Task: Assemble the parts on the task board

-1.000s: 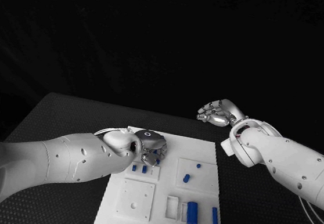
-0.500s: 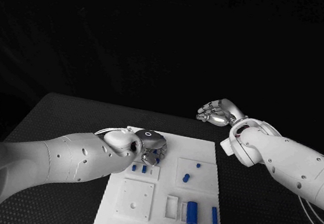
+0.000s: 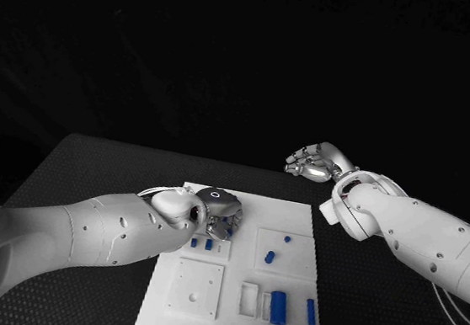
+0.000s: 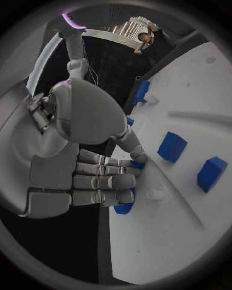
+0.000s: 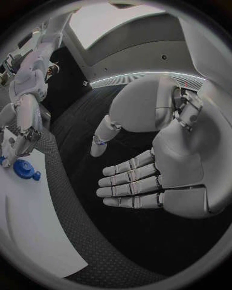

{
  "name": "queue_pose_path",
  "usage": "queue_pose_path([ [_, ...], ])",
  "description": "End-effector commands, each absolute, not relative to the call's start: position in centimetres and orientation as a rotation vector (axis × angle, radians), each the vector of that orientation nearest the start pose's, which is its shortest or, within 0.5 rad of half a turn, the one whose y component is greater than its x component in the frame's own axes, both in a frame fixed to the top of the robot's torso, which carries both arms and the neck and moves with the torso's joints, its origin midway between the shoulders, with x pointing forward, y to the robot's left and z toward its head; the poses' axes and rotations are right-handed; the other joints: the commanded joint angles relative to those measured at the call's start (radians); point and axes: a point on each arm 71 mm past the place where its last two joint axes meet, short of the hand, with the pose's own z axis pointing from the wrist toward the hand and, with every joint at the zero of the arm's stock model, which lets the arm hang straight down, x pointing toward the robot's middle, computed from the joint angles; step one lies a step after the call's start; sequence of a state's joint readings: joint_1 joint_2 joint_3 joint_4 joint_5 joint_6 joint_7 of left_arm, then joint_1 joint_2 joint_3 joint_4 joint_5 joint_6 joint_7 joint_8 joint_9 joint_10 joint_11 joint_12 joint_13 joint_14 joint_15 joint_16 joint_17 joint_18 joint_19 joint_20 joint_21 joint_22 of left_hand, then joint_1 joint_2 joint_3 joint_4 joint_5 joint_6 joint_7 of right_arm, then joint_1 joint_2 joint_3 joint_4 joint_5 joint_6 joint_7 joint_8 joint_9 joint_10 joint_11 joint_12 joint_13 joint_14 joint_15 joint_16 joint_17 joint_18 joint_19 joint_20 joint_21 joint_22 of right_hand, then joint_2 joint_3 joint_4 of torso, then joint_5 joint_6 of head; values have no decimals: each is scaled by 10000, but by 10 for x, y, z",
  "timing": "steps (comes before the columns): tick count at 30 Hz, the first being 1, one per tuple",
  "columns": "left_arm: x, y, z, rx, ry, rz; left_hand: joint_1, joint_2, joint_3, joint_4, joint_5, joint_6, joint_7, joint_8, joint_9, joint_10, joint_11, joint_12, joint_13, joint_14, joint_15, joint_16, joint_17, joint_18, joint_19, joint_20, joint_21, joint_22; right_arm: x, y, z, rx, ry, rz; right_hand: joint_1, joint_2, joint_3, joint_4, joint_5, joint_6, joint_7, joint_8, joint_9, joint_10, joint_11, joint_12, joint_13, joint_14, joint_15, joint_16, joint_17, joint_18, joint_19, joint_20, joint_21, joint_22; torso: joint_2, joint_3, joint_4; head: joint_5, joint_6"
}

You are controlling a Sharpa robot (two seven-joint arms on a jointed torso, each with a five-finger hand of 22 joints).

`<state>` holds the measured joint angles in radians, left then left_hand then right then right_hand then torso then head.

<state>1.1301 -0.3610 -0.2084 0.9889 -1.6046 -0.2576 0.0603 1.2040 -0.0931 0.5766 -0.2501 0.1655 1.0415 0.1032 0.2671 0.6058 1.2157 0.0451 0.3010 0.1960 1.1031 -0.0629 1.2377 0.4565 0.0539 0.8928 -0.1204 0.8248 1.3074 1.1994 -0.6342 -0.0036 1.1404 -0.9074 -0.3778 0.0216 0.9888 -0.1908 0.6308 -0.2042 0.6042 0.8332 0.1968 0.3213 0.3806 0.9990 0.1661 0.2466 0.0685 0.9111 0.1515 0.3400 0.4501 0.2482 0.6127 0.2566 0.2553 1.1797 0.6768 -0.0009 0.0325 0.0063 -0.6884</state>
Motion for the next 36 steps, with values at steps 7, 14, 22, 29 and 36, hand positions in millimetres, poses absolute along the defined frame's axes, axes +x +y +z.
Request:
queue_pose_path([
  [7, 503, 91, -313, 5897, 18344, -6021, 91, 208, 65, -6, -27, 173, -44, 89, 51, 287, -50, 42, 64, 233, -69, 88, 24, 72, 208, -354, 93, 187, 557, -213, -195, 4224, 16334, 8253, -27, 7, 50, 19, -24, -55, 13, 49, -15, 30, 33, -66, 4, -90, -10, -42, -14, 100, -13, 47, -40, 19, -2, 4, -3, 21, 3],
  [14, 501, 93, -310, 5730, 17971, -6200, 92, 185, 86, -22, -11, 209, -59, 97, 52, 332, -66, 25, 66, 272, -86, 86, 24, 67, 246, -380, 105, 184, 556, -214, -195, 4225, 16317, 8252, -23, 27, 56, 23, -23, -55, 12, 52, -17, 31, 32, -67, 4, -91, -10, -42, -14, 102, -11, 47, -45, 24, -3, 5, 3, 29, 46],
  [22, 503, 98, -296, 5078, 17641, -6513, 100, 158, 118, -35, 4, 243, -72, 102, 50, 367, -78, -1, 65, 302, -99, 69, 17, 63, 280, -403, 111, 177, 556, -216, -195, 4235, 16310, 8231, -24, 19, 55, 21, -26, -56, 12, 53, -19, 30, 32, -68, 4, -91, -10, -42, -14, 103, -12, 47, -49, 26, -10, 7, 3, 25, 87],
  [29, 507, 101, -279, 4383, 17408, -6872, 98, 149, 133, -36, 5, 256, -76, 102, 47, 379, -82, -18, 62, 317, -104, 60, 13, 59, 297, -413, 114, 175, 556, -216, -195, 4237, 16313, 8227, -24, 17, 55, 21, -26, -56, 12, 54, -20, 30, 33, -69, 4, -92, -10, -42, -15, 103, -12, 48, -53, 29, -12, 13, 11, 55, 122],
  [36, 506, 118, -268, 3555, 17582, -7129, 91, 144, 144, -34, 13, 263, -78, 99, 43, 389, -84, -36, 59, 333, -106, 55, 12, 54, 309, -420, 117, 175, 556, -218, -195, 4254, 16308, 8194, -21, 18, 57, 20, -26, -56, 12, 56, -21, 30, 32, -69, 4, -93, -10, -42, -15, 104, -11, 47, -56, 32, -19, 4, 11, 45, 136],
])
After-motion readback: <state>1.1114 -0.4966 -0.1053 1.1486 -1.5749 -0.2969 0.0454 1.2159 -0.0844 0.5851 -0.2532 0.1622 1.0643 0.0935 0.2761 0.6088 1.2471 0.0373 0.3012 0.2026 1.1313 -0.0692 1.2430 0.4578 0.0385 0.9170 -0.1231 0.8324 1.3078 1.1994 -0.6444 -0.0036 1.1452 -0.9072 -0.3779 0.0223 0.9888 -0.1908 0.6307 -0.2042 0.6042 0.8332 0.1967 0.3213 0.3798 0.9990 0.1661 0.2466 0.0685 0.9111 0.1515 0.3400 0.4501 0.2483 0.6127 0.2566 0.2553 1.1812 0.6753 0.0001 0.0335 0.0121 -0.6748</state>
